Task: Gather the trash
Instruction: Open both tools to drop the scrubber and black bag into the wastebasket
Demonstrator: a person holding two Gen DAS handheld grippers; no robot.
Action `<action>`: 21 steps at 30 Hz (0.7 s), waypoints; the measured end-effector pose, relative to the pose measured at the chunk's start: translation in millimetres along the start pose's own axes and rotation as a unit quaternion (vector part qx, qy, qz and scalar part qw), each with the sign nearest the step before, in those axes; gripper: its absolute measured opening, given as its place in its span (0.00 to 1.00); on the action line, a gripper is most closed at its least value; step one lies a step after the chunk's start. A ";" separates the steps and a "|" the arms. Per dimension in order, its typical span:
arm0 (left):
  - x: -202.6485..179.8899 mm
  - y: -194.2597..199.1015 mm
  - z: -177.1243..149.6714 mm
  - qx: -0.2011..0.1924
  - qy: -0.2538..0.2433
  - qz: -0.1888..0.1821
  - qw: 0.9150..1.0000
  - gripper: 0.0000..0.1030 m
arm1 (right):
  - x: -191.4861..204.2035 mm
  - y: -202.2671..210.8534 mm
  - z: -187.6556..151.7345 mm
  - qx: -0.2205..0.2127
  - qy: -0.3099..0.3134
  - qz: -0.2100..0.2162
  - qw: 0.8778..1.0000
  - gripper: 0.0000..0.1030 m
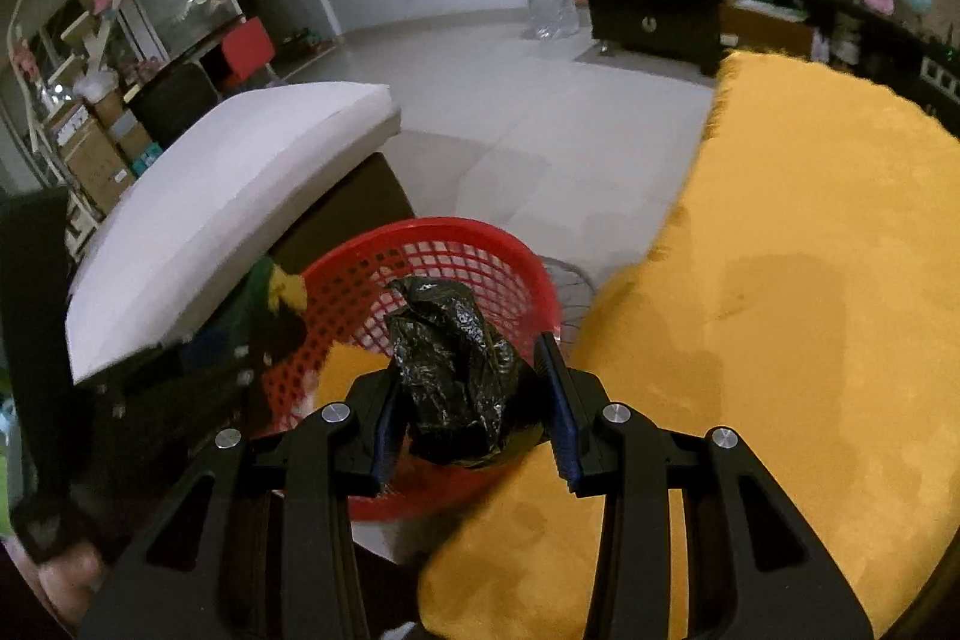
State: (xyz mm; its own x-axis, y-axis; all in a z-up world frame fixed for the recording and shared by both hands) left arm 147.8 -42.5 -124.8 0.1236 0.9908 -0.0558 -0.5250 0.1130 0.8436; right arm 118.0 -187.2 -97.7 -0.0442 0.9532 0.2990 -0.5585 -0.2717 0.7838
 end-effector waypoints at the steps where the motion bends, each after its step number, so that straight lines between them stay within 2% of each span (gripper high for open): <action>1: 1.3 -0.5 0.3 0.000 0.002 -0.002 1.000 0.33 | 0.2 -4.2 3.3 0.006 -0.006 0.009 1.000 0.39; 4: 3.1 -1.8 1.5 0.000 0.006 -0.007 1.000 0.38 | 1.3 -9.6 5.5 0.014 -0.013 0.025 0.999 0.45; 5: 3.6 -1.5 1.5 -0.001 0.007 -0.009 1.000 0.41 | 1.4 -10.3 5.7 0.014 -0.016 0.029 0.999 0.52; 6: 4.0 -1.4 2.0 -0.002 0.009 -0.011 1.000 0.46 | 1.1 -10.2 5.9 0.014 -0.019 0.033 0.999 0.58; 10: 3.0 4.6 3.4 -0.020 0.008 -0.011 1.000 0.65 | -1.8 -7.5 5.0 0.009 -0.034 0.044 0.998 0.65; 15: 8.6 11.9 5.7 -0.032 0.024 -0.017 0.999 0.73 | -9.9 6.9 -1.3 -0.006 -0.046 0.041 0.998 0.68; 19: 14.2 18.7 5.0 -0.044 0.031 -0.012 0.998 0.74 | -16.3 27.5 -9.9 -0.032 -0.039 0.018 0.999 0.71; 21: 14.2 24.7 3.4 -0.051 0.028 -0.003 0.998 0.75 | -18.3 38.7 -15.3 -0.045 -0.035 0.007 0.998 0.76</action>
State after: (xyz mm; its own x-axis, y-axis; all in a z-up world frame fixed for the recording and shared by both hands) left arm 139.4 -25.9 -102.9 0.0822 0.9923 -0.0931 -0.6078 0.1240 0.7844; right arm 84.6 -213.1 -81.2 0.0041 0.9367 0.3500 -0.6298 -0.2694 0.7285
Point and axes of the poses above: each gripper's, at about its wrist camera, not at the fingertips, and y roughly against the way its jaws point, x to its left, z to its top, the point moved 3 cm from there along -y, roughly the way its jaws point, and after that the axes turned 5 degrees about x, right-handed, at the moved point
